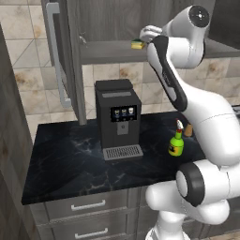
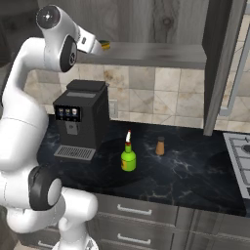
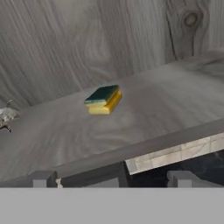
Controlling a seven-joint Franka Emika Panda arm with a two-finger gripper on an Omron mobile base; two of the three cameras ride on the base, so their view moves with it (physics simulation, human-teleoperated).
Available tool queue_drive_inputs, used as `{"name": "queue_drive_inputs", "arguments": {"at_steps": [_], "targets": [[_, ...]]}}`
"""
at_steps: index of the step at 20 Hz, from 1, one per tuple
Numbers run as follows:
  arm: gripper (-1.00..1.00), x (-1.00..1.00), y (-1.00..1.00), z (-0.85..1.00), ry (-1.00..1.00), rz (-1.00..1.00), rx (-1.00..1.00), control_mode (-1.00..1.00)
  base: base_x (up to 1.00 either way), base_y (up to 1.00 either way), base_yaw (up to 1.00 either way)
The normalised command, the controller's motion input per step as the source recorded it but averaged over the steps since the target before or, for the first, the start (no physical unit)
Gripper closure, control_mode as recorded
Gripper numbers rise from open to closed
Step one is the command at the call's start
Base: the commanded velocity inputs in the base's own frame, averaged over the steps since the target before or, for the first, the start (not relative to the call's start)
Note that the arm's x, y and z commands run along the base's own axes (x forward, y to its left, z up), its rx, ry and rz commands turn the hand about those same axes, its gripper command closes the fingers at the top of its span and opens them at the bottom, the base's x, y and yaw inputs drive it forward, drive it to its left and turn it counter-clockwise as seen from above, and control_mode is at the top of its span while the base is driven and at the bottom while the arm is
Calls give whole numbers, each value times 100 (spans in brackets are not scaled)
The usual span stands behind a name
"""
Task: Pick the sponge and spray from the cabinet and place them on the counter.
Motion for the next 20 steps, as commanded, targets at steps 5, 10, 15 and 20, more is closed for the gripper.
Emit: {"name": "queue_drive_inputs", "arguments": {"at_steps": [5,10,15,20], "targets": [[-100,45,3,-3,0,0,0,-100,0,0,0],[-100,42,0,-11,2,0,0,-100,0,0,0],[-100,47,0,-8,4,0,0,-100,0,0,0],[-100,48,2,0,2,0,0,-100,0,0,0]]}}
